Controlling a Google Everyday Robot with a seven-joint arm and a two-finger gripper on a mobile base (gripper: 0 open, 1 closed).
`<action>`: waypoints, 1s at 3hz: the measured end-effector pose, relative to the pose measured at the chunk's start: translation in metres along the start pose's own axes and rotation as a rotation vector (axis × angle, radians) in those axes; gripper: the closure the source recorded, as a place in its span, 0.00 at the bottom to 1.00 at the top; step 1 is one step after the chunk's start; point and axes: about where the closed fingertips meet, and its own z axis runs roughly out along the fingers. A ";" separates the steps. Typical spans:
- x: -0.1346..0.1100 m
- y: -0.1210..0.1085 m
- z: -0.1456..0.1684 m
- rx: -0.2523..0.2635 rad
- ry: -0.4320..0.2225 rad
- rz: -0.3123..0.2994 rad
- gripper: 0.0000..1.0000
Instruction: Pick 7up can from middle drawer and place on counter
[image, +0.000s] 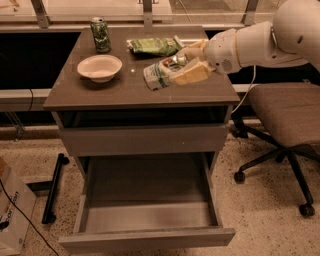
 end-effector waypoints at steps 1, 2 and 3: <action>0.025 -0.039 -0.011 0.055 0.022 0.034 1.00; 0.055 -0.066 -0.012 0.085 0.055 0.075 0.86; 0.085 -0.080 -0.004 0.087 0.075 0.117 0.63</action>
Offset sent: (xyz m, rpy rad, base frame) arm 0.1020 -0.0955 -0.0475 -0.0331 0.0756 -0.2067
